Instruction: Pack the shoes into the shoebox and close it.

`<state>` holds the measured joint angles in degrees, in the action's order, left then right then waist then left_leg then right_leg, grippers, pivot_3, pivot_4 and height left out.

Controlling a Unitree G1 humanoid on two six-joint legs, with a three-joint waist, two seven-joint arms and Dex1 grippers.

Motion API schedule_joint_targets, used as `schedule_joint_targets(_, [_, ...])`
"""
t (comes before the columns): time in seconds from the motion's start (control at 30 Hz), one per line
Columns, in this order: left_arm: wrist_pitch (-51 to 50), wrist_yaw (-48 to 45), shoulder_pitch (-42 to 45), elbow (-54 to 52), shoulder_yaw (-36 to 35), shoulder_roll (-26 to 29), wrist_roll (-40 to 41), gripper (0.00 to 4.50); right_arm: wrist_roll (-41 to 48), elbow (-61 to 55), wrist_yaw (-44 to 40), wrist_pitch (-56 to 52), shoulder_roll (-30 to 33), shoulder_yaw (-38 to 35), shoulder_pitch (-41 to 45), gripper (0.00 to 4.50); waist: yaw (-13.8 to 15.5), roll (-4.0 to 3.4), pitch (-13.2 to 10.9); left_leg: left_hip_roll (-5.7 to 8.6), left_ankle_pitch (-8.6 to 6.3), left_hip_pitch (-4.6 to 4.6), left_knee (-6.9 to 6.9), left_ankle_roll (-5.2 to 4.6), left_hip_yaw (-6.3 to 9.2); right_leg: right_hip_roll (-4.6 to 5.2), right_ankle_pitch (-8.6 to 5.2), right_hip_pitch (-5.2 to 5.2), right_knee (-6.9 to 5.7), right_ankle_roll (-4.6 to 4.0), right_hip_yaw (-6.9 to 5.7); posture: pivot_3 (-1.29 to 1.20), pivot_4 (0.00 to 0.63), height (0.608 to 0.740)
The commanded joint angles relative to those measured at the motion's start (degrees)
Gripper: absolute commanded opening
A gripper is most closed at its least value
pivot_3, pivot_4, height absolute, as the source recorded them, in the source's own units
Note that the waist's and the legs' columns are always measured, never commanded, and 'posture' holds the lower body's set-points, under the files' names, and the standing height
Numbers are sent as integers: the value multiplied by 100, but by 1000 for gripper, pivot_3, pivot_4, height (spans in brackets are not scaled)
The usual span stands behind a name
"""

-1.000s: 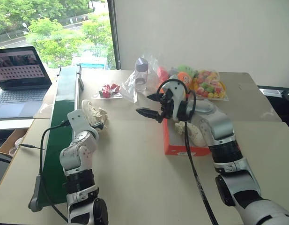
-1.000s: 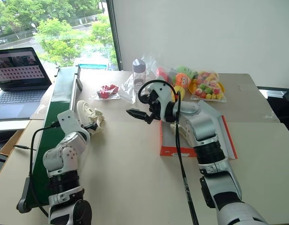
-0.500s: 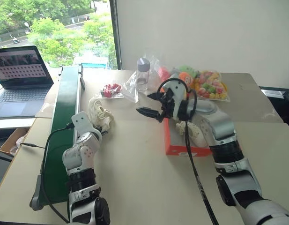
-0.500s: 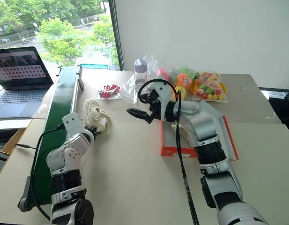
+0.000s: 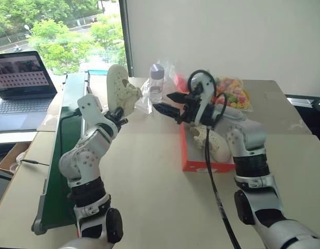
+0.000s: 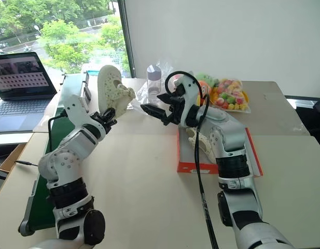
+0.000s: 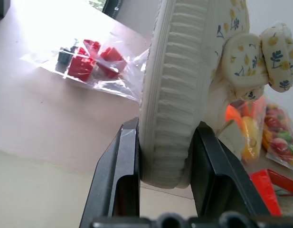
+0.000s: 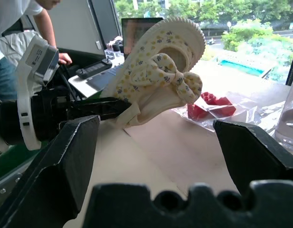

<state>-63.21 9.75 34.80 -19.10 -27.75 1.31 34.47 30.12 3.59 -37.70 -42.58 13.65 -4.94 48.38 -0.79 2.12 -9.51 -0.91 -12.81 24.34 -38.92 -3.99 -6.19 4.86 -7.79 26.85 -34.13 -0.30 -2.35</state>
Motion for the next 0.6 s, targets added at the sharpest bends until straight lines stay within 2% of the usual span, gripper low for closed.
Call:
schedule_joint_targets(0.03, [-424, 237, 555, -419, -553, -266, 1262, 874, 763, 74, 363, -244, -193, -785, 442, 4500, 7, 0, 0, 0, 2, 0, 0, 1, 2, -1, 0, 0, 1, 1, -1, 0, 150, 740])
schedule_joint_targets(0.13, [-852, 597, 831, -374, -962, -518, 2509, 874, 1224, 245, 594, -441, -265, -1222, 640, 4500, 30, 1, -1, 2, 5, 2, -5, -4, 10, -1, 2, -10, 5, 5, -1, 0, 150, 740])
schedule_joint_targets(0.27, [-932, 1442, 1025, -215, -865, -506, 4119, 874, 1669, 446, 876, -552, -221, -1653, 836, 4500, 28, 1, -1, 6, 2, -5, -5, -12, 17, 0, 1, -26, 11, 8, -1, 0, 150, 740])
schedule_joint_targets(0.4, [-253, 2407, 930, -35, -411, -289, 5939, 874, 2002, 643, 1104, -561, -112, -2000, 992, 4500, 28, 1, -1, 6, 1, -6, -5, -13, 20, -1, 2, -28, 10, 8, 1, 0, 150, 740])
schedule_joint_targets(0.5, [574, 2950, 509, -104, 193, -222, 7480, 874, 2200, 790, 1146, -591, 61, -2190, 1052, 4500, 17, 1, -1, 6, 2, -13, -4, -12, 19, -1, 2, -32, 9, 7, 7, 0, 150, 740])
schedule_joint_targets(0.6, [922, 2845, 112, -239, 663, -259, 7853, 874, 2287, 836, 1196, -574, 114, -2202, 1066, 4500, 20, 1, -1, 6, 1, -23, -2, -13, 18, 1, 2, -45, 11, 7, 8, 0, 150, 740])
